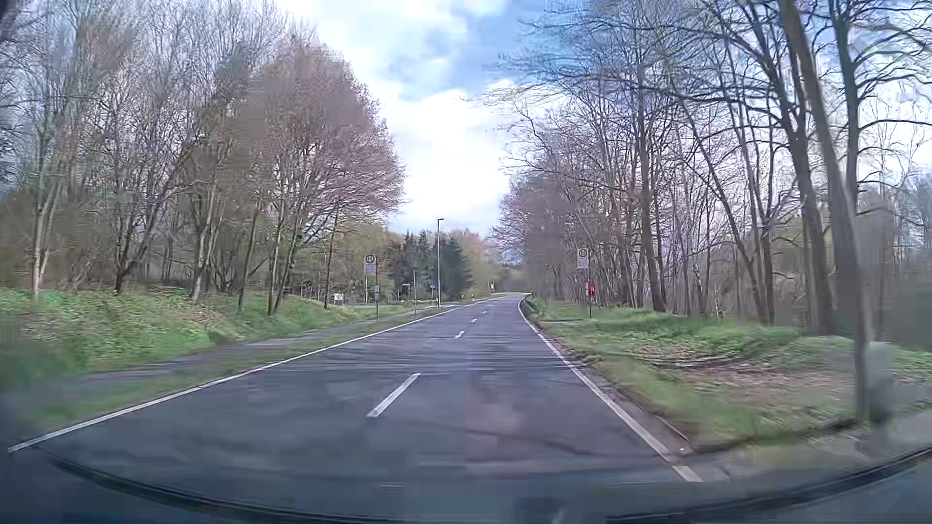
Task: Follow the waypoints while adhering to traffic rules and regulations
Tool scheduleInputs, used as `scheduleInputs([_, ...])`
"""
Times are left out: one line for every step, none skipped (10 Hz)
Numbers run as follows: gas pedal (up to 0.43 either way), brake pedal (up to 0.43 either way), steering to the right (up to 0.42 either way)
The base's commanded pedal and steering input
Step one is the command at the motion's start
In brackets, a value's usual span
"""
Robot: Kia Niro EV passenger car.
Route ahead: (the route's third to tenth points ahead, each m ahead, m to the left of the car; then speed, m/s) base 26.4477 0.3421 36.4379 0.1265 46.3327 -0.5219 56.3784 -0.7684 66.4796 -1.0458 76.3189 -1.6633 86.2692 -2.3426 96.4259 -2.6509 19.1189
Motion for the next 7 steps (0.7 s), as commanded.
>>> scheduleInputs([0.067,0.0,0.005])
scheduleInputs([0.067,0.0,0.005])
scheduleInputs([0.067,0.0,0.005])
scheduleInputs([0.067,0.0,0.005])
scheduleInputs([0.067,0.0,0.005])
scheduleInputs([0.067,0.0,0.005])
scheduleInputs([0.067,0.0,0.003])
